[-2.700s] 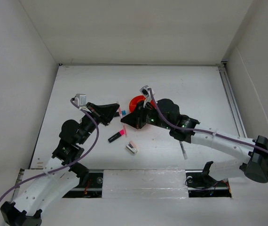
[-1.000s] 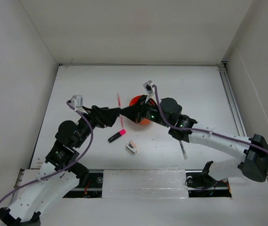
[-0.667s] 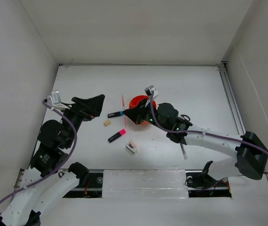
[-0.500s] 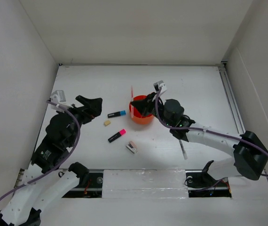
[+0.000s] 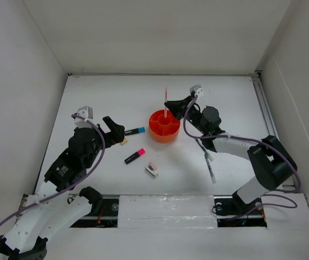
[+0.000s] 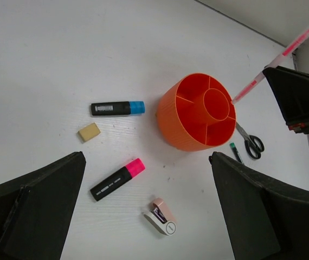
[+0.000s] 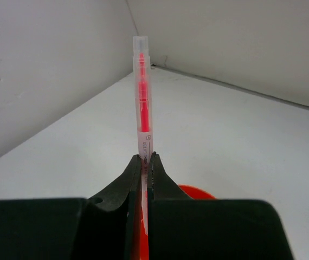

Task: Sort the stationery into containers
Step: Place the pen in the storage box.

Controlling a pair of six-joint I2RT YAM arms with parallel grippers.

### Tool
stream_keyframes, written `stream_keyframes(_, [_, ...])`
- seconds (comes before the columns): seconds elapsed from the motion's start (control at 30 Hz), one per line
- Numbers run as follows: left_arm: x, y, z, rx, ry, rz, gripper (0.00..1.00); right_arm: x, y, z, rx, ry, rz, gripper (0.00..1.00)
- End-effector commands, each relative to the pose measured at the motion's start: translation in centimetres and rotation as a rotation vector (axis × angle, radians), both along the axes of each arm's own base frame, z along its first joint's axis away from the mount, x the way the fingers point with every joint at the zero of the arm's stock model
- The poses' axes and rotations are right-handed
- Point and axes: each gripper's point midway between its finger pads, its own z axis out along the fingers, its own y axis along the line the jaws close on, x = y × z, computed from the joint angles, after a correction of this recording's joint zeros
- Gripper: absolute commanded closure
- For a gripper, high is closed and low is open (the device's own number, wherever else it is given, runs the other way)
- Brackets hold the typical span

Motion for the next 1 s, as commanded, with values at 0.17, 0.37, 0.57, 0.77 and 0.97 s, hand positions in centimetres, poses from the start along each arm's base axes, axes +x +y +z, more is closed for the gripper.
stream_keyframes(0.17, [0.0,-1.2,1.4,-0.011,-0.057,-0.083,0.00,-0.5,0.5,1.6,0.022,-0.172,0.110,1.00])
stream_keyframes(0.37, [-0.2,-1.5,1.0,-0.004,-0.048,-0.106,0.00,0.4,0.3,-0.3,0.015,-0.158,0.116,1.00])
stream_keyframes(0.57, [-0.4,-1.8,1.4,-0.018,-0.061,-0.123,0.00,0.2,0.6,-2.5,0.036,-0.124,0.136,1.00])
stream_keyframes(0.77, [-0.4,-2.0,1.6,-0.017,-0.070,-0.135,0.00,-0.9,0.1,-4.5,0.059,-0.093,0.146,1.00])
stream_keyframes(0.97, [-0.4,-2.1,1.6,-0.012,-0.071,-0.147,0.00,-1.0,0.1,-5.1,0.054,-0.083,0.146,0.94])
